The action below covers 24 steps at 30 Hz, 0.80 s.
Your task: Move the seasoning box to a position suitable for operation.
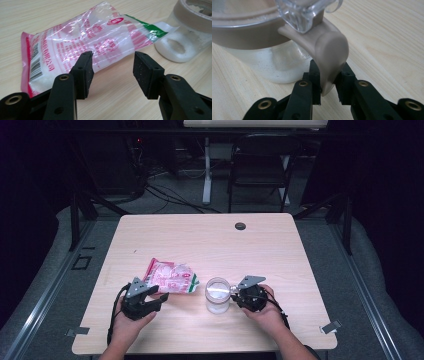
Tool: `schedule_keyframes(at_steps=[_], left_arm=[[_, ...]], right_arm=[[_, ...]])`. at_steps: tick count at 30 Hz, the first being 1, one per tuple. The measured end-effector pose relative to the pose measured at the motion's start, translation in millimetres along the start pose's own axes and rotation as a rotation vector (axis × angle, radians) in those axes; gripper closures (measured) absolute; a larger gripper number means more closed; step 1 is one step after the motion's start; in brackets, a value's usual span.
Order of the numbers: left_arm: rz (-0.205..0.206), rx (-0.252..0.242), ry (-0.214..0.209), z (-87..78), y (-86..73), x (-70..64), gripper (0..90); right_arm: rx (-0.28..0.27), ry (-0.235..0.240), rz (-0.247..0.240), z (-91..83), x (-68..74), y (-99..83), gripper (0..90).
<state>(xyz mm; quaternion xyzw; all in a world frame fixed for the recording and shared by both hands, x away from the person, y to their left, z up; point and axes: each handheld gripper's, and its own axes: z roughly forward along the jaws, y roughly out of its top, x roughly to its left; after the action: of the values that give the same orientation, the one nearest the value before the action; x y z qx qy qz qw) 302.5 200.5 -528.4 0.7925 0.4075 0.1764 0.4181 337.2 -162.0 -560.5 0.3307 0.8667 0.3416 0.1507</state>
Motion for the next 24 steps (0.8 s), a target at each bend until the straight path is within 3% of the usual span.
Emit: schedule_keyframes(at_steps=[2,3,4,5,6,7,10,14,15,16,20,24], left_arm=[[0.000,-0.011,-0.022,1.0,4.1,-3.2,50.3],[0.010,-0.021,-0.036,1.6,10.9,-7.1,49.2],[0.010,-0.021,-0.036,1.6,10.9,-7.1,48.9],[0.023,-0.037,-0.064,3.2,19.2,-12.3,48.9],[0.023,-0.037,-0.064,3.2,19.2,-12.3,49.0],[0.039,-0.056,-0.098,4.3,28.3,-18.9,49.0],[0.076,-0.065,-0.114,8.1,42.0,-28.7,48.7],[0.076,-0.070,-0.139,14.2,54.9,-35.5,49.5],[0.066,-0.071,-0.154,17.4,60.2,-37.5,50.3],[0.060,-0.070,-0.173,21.4,67.5,-40.8,51.9],[0.052,-0.077,-0.206,27.7,82.6,-49.1,53.7],[0.029,-0.072,-0.218,33.1,89.9,-52.3,53.8]], right_arm=[[-0.009,0.004,0.008,0.4,-1.3,-0.7,76.1],[-0.018,0.025,0.050,0.7,-4.6,-2.4,70.8],[-0.018,0.025,0.050,0.7,-4.6,-2.4,70.8],[-0.020,0.000,0.061,-2.2,-6.3,-4.1,63.3],[-0.020,0.000,0.061,-2.2,-6.3,-4.1,63.3],[-0.031,-0.009,0.071,-7.6,-5.6,-5.6,60.4],[-0.050,-0.029,0.077,-21.4,-0.2,-7.6,55.2],[-0.073,-0.074,0.072,-38.6,3.7,-7.5,50.8],[-0.081,-0.076,0.089,-44.0,4.2,-6.8,49.3],[-0.084,-0.078,0.137,-53.2,4.4,-5.0,47.7],[-0.100,-0.128,0.195,-69.8,8.4,2.5,55.0],[-0.125,-0.147,0.238,-80.9,10.5,13.7,59.9]])
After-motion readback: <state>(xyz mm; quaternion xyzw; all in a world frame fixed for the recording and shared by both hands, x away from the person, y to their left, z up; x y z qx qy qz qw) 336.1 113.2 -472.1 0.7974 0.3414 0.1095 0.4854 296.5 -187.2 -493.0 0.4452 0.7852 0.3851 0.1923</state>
